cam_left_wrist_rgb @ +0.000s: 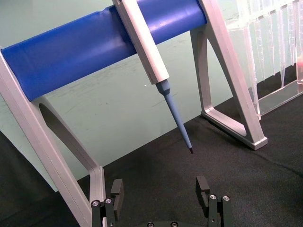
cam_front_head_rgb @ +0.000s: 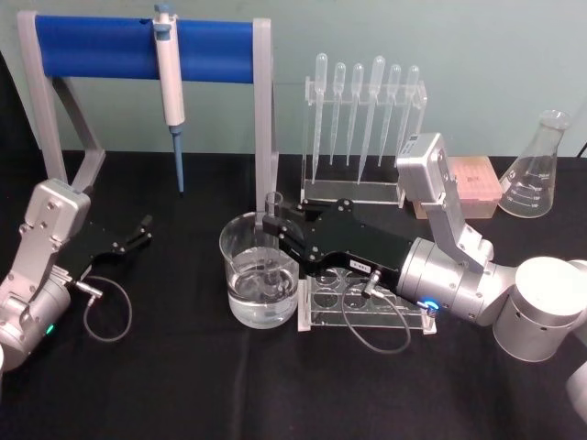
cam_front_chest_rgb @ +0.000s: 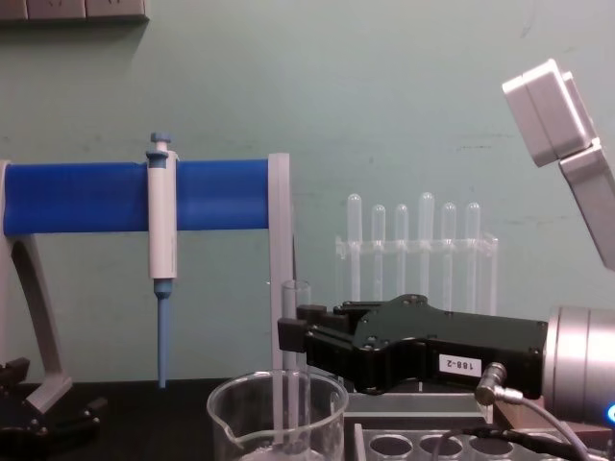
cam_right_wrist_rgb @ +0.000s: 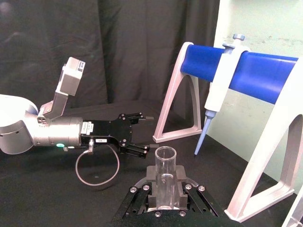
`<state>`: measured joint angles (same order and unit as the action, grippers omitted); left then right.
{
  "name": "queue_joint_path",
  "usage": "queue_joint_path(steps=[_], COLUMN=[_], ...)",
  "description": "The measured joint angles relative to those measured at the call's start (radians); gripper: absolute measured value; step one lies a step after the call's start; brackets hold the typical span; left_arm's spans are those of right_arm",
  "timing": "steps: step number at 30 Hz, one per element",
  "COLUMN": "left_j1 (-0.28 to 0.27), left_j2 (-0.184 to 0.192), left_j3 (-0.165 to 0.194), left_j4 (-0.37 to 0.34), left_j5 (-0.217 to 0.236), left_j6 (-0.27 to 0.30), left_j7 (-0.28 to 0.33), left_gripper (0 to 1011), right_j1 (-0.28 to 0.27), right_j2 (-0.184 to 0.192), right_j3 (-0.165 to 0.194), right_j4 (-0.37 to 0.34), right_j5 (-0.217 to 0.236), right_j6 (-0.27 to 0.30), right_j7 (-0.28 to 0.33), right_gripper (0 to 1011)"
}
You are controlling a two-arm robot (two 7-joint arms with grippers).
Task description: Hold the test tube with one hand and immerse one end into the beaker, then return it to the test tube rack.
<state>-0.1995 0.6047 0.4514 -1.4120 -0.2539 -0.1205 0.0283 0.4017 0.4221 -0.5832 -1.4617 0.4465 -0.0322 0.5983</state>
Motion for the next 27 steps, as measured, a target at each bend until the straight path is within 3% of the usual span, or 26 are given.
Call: queue_joint_path(steps=[15,27], left_j1=[0.000,0.000], left_j2=[0.000,0.000], left_j3=[0.000,0.000], left_j4=[0.000,0.000], left_j5=[0.000,0.000], left_j6=[0.000,0.000], left_j7=[0.000,0.000], left_gripper=[1000,1000], right_j1=[-0.003,-0.008], right_j2=[-0.001,0.023], right_j3=[0.012,0.048], right_j4=[-0.008,-0.111], right_j5=[0.005,0.043], right_j6=[-0.012,0.017], right_j7=[0.009,0.005], right_gripper=[244,244])
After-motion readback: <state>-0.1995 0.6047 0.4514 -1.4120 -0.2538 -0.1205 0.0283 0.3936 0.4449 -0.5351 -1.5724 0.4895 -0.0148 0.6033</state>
